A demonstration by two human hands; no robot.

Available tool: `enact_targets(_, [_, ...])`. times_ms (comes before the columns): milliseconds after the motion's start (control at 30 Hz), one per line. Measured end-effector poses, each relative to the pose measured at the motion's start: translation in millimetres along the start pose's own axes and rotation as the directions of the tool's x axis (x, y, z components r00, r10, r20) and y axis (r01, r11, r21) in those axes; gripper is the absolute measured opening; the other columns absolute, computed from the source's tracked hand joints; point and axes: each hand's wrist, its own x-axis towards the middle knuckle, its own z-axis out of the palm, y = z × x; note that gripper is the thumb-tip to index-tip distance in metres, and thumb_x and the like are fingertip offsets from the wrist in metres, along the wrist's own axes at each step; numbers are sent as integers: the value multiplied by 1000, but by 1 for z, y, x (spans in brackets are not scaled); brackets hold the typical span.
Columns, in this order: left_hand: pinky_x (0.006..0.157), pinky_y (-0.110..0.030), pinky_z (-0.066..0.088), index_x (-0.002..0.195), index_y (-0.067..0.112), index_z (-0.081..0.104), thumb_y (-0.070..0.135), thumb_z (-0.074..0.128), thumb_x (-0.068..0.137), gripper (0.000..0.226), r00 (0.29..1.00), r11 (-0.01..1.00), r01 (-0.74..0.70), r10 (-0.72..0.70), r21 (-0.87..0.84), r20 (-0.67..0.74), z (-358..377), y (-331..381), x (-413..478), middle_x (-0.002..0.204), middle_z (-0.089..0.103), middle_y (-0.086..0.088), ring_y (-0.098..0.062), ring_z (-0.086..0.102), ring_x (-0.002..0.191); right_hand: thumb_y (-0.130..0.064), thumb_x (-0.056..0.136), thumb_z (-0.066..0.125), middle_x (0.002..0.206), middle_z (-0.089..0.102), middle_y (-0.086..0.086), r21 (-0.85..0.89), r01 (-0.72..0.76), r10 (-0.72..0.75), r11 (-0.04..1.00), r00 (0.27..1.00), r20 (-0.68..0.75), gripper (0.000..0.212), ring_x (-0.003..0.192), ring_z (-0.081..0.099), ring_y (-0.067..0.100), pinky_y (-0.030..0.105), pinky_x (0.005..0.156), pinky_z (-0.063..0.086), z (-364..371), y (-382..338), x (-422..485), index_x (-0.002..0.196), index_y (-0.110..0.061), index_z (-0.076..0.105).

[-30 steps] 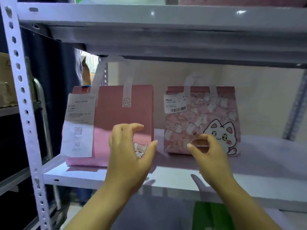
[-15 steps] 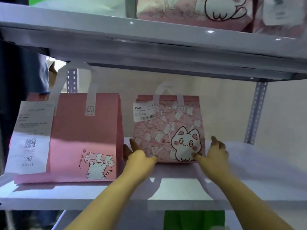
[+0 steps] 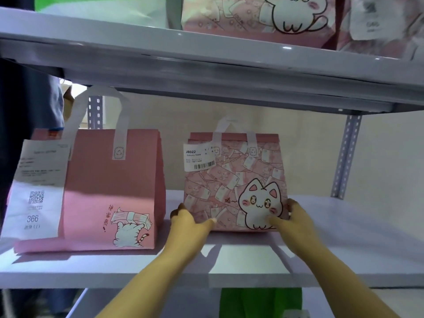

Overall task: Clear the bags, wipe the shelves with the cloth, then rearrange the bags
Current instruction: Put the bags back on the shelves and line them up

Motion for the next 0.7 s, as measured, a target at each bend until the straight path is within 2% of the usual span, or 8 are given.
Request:
enact_targets(67, [84, -28, 39, 123, 16, 44, 36, 70, 78, 56, 1000, 999, -24, 24, 26, -17, -1, 1, -13, 122, 42, -4, -16, 49, 96, -12, 81, 68, 85, 52, -25, -14, 9, -9, 1000, 999, -32, 34, 77, 53, -4, 13, 59, 37, -10, 1, -9, 102, -29, 46])
enact_targets(200, [78, -27, 37, 120, 25, 44, 32, 65, 80, 45, 996, 998, -65, 66, 22, -54, -7, 3, -36, 122, 39, 3, -11, 51, 92, -23, 85, 66, 100, 58, -11, -25, 6, -7, 1000, 998, -66, 37, 94, 59, 16, 24, 71, 44, -23, 3, -26, 119, -22, 51])
enact_targets(267, [71, -25, 37, 113, 30, 43, 31, 64, 80, 39, 995, 997, -74, 75, 14, -69, -10, 1, -44, 121, 38, 5, -1, 50, 86, -25, 86, 66, 106, 58, -8, -22, 17, -18, 1000, 998, -55, 40, 96, 58, 15, 20, 68, 42, -24, 2, -33, 123, -20, 51])
enact_targets(333, [63, -19, 36, 110, 31, 45, 31, 64, 81, 35, 993, 997, -78, 79, 14, -86, -12, -1, -49, 123, 39, 4, 3, 50, 82, -24, 87, 65, 113, 59, -5, -5, 24, -24, 1000, 999, -32, 42, 100, 57, 16, 25, 74, 46, -23, -1, -38, 126, -19, 50])
enact_targets(400, [64, -17, 38, 128, 27, 40, 33, 63, 82, 51, 993, 996, -79, 82, 44, -85, -14, -2, -52, 137, 34, 2, 1, 51, 86, -23, 88, 64, 120, 59, -2, 8, 32, -32, 999, 999, -7, 43, 105, 56, 19, 34, 86, 49, -22, -4, -40, 128, -19, 50])
enact_targets(500, [68, -5, 37, 147, 21, 16, 36, 63, 84, 80, 991, 994, -84, 92, 76, -102, -15, -1, -60, 151, 18, 4, -8, 43, 106, -26, 88, 64, 129, 56, 0, 1, 57, -57, 998, 998, -24, 47, 108, 52, 16, 32, 88, 45, -24, -7, -48, 131, -18, 48])
enact_targets(600, [87, -18, 32, 138, 32, 29, 36, 66, 81, 68, 960, 973, -223, 230, 64, -162, -11, 0, -74, 133, 29, 11, -7, 40, 112, -31, 87, 64, 137, 49, -1, -54, 70, -75, 996, 993, -87, 56, 120, 47, 17, 36, 95, 41, -30, -8, -60, 136, -19, 43])
enact_targets(700, [85, -7, 35, 137, 32, 36, 40, 65, 80, 65, 937, 948, -318, 317, 19, -149, -1, -1, -92, 129, 30, 18, -3, 40, 115, -30, 86, 65, 121, 56, -8, -14, 146, -146, 989, 979, -145, 39, 109, 51, 10, 18, 81, 42, -40, -6, -77, 123, -24, 52])
